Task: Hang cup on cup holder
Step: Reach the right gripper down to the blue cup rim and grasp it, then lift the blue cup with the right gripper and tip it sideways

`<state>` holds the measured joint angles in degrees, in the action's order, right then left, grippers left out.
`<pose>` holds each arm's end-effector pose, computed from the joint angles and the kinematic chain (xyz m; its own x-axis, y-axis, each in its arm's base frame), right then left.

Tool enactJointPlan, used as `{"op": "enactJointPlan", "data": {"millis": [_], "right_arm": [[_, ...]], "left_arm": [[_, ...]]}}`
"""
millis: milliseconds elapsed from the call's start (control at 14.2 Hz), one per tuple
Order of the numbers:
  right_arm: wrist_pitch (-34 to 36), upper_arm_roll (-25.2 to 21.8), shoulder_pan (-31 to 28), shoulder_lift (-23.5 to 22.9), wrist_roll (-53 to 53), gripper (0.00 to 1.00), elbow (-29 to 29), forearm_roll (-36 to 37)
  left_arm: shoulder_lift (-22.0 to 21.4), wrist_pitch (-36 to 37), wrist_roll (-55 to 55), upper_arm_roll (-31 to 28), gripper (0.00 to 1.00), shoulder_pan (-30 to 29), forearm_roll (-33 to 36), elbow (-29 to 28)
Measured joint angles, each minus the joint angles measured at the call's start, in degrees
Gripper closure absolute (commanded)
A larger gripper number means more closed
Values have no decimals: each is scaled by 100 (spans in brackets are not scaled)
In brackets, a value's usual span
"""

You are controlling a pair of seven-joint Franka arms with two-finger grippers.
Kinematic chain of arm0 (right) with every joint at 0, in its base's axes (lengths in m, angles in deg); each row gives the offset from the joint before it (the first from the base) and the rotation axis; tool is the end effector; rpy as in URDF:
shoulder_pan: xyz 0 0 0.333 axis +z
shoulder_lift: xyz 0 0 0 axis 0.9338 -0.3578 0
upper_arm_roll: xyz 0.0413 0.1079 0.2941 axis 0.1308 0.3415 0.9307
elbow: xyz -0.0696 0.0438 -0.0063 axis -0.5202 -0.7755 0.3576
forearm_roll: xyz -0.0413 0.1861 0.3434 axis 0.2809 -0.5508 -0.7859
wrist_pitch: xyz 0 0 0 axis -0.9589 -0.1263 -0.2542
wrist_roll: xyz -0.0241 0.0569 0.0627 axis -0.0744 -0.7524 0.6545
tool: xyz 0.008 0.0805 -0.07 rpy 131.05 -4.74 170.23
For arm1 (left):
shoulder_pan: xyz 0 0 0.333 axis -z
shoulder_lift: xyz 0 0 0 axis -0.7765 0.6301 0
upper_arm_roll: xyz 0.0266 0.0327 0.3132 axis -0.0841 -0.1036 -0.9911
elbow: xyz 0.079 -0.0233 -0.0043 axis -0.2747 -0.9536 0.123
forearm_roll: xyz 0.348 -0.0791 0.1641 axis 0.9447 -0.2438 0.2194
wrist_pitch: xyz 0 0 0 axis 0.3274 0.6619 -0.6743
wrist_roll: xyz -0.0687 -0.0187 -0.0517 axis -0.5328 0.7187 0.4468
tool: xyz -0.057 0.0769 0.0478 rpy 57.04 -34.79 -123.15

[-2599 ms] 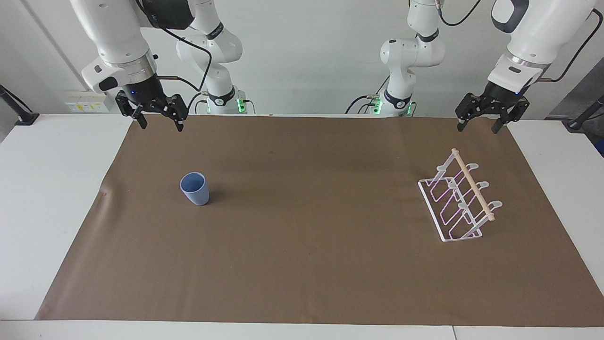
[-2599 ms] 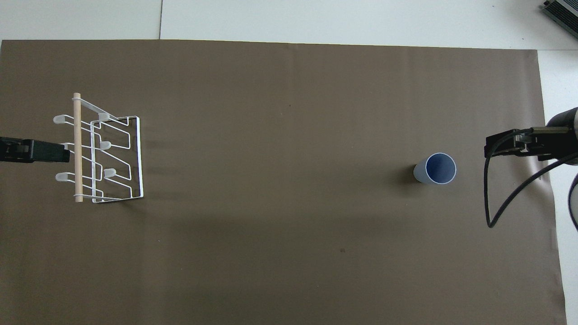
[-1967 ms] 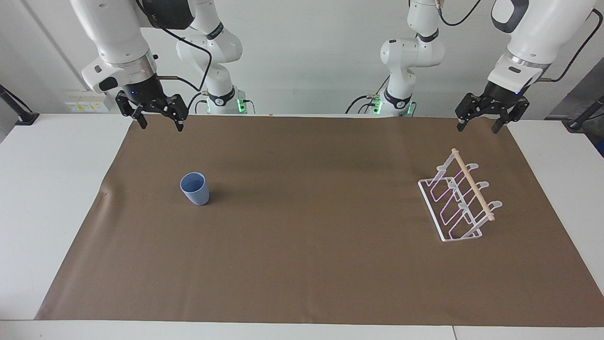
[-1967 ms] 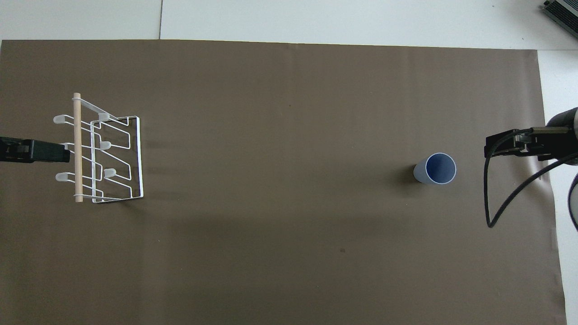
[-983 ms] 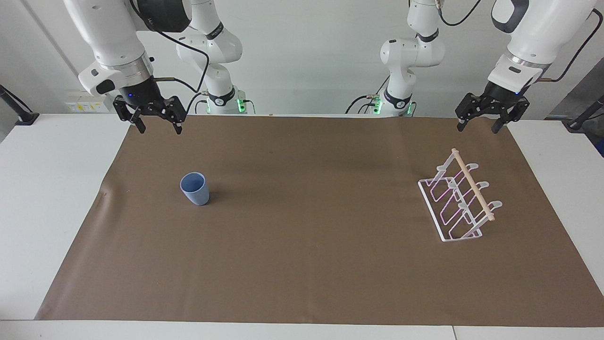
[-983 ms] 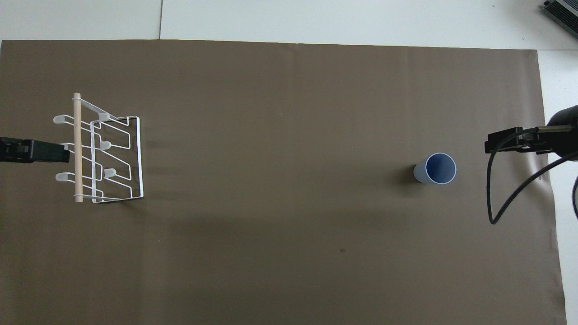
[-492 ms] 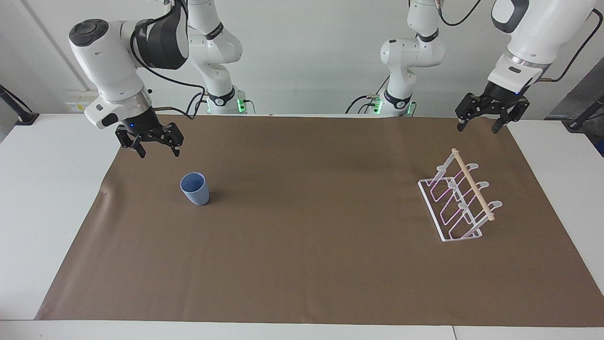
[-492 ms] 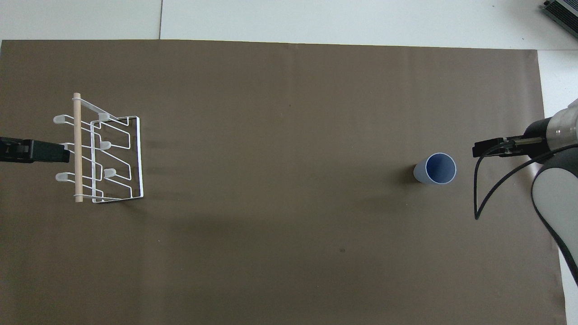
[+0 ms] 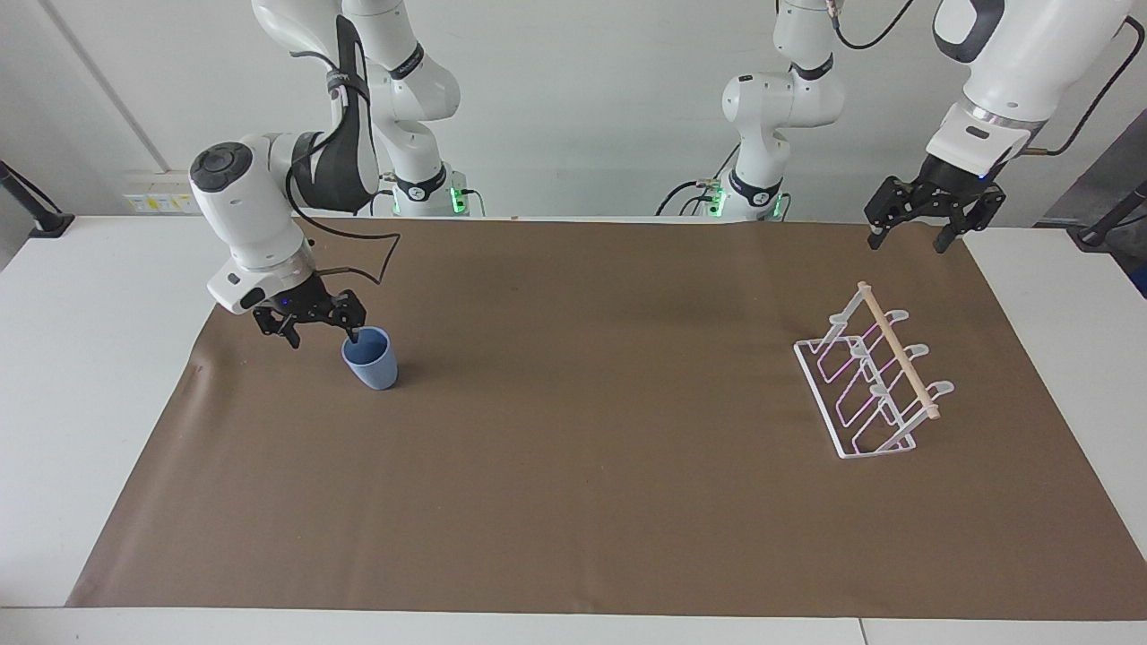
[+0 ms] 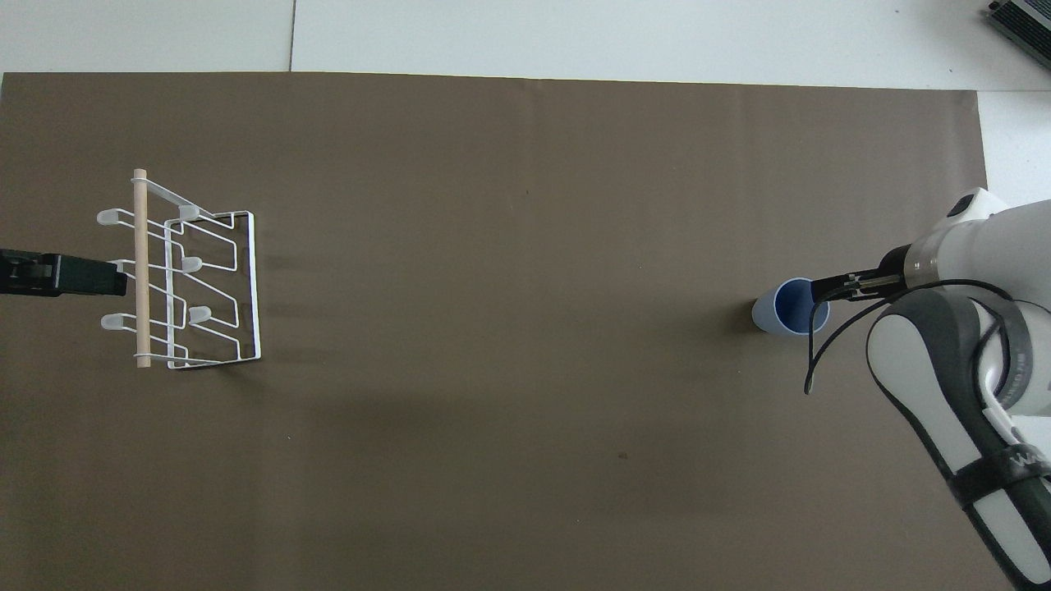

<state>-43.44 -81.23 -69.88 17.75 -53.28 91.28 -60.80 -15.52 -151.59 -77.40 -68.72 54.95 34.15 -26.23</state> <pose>0.5627 -0.0394 0.4018 0.9925 0.1048 0.0626 0.1052 -0.9945 -0.0019 0.5214 -0.0256 0.6223 0.9922 -0.0957 0.0800 -0.0991 -0.9943 0.0397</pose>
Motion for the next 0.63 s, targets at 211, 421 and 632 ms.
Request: {"op": "enactJointPlan", "data": {"millis": [211, 421, 632], "right_arm": [[-514, -4, -3, -80, 97, 0, 257, 0], [-605, -2, -2, -79, 103, 9, 352, 0], [-610, -2, -1, -79, 108, 39, 392, 0]], "left_arm": [[0, 0, 0, 0, 0, 0, 0, 0], [0, 0, 0, 0, 0, 0, 0, 0], [0, 0, 0, 0, 0, 0, 0, 0]]}}
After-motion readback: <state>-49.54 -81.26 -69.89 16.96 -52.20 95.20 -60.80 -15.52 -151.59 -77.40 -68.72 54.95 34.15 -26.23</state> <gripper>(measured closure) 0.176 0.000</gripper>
